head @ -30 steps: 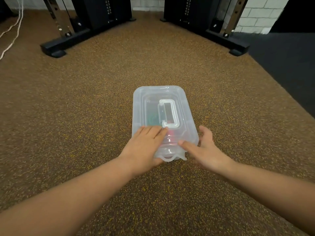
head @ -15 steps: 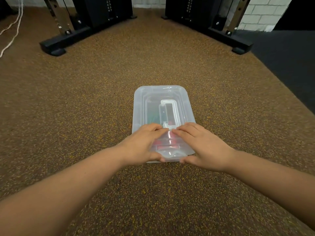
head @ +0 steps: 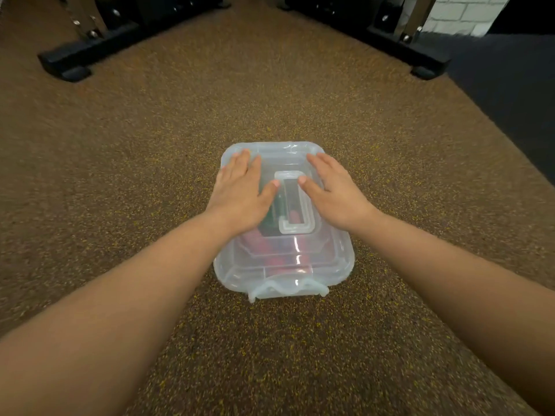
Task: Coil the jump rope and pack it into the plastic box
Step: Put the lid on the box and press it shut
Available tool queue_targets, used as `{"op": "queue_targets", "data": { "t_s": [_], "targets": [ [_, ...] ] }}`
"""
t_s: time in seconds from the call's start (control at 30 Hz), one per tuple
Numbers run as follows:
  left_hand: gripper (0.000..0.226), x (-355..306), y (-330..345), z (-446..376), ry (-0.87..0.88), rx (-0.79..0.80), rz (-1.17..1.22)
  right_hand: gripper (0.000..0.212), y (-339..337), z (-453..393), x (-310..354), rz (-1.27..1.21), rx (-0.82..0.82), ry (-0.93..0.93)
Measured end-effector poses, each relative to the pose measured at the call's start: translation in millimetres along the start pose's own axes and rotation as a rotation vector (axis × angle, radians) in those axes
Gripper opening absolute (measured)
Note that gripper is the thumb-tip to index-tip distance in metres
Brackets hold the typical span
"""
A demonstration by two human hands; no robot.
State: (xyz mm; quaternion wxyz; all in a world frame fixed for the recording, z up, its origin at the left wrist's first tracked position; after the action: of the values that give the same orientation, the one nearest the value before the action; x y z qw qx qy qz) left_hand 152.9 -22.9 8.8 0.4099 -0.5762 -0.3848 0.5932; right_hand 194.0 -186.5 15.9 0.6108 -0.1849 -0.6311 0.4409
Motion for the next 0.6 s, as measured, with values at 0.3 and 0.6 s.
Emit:
{"op": "queue_targets", "data": {
  "t_s": [0.3, 0.6],
  "targets": [
    [0.052, 20.5, -17.2, -70.2, -0.211, -0.066, 0.111, 0.049, -14.5, -77.5, -8.5, -0.369, 0.010, 0.278],
    [0.061, 31.8, -20.5, -96.6, -0.371, -0.007, 0.060, 0.086, -8.3, -110.2, -11.9, -0.455, 0.237, 0.471]
  ]
}}
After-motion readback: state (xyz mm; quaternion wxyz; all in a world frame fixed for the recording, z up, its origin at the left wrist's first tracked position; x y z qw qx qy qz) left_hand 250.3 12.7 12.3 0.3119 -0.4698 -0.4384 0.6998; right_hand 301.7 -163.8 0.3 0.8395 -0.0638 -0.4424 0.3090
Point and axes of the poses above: each hand's wrist, its own z-axis away from the middle knuckle, its own y-axis out of the palm, x = y × z, the point moved 3 cm from there along -z, towards the middle knuckle, and after that the axes turned 8 degrees about y, right-handed, at the moved point
